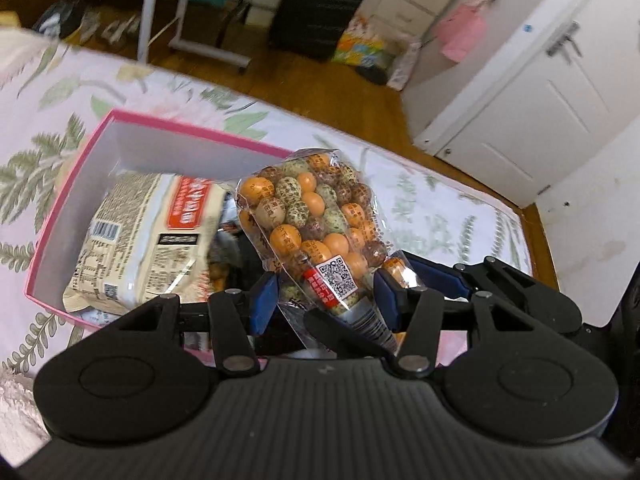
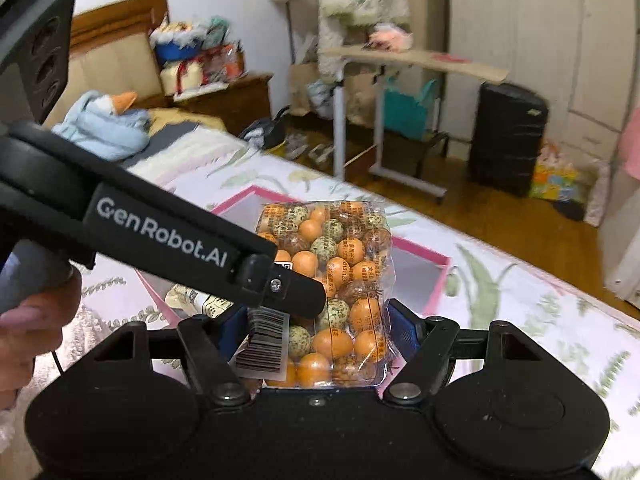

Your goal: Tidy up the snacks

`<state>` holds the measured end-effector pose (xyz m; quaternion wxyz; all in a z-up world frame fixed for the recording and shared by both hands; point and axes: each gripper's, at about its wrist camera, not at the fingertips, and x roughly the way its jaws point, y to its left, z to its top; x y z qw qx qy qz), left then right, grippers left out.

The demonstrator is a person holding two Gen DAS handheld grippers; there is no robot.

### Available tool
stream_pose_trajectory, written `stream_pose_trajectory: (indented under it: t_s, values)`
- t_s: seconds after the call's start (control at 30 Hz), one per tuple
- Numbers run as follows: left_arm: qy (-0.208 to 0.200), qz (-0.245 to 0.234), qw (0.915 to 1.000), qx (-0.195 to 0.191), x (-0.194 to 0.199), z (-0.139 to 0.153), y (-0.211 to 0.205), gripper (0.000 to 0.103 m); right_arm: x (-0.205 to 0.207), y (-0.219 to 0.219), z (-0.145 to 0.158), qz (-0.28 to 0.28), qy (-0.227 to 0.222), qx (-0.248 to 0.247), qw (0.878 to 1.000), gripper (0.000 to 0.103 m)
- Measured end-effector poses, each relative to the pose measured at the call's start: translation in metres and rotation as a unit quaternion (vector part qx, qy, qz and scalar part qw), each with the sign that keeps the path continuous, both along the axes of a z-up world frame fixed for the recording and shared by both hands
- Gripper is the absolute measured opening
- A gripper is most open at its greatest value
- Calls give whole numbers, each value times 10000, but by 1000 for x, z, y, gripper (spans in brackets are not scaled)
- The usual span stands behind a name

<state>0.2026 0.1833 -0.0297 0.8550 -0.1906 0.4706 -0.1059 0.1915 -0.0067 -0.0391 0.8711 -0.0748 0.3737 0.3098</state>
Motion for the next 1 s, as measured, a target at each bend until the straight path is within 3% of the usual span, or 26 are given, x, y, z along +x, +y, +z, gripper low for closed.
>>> stream_pose_trajectory:
  t_s: [0.1,0.37,0.43,0.5,0.57,0.77,1.0]
  values:
    - [270,194,9994,-2,14,-20,13,50,19,9,-15,249,295,58,9992,77]
    - [782,590,9950,-209,34,-58,32,52,34,25,-46,1248,44,-282,9918,79]
    - [802,521,9952,-217,33,-60,28,56,30,24,-47,1378,-228,-489,9890,80]
    - [636,508,9967,-54,27,-55,25,60,23,21,-44,1220,-701,-774,9870,88]
    - [428,526,9975,216,23,-49,21,61,13,16,-42,964,-943,-1012,9857,89]
    - [37,352,9982,493,-1,-40,16,61,-22,-19,-27,160,-725,-283,9968,89]
    - [-277,53,9976,640,-32,-21,-6,61,-56,-54,-16,-647,-560,-50,9963,89]
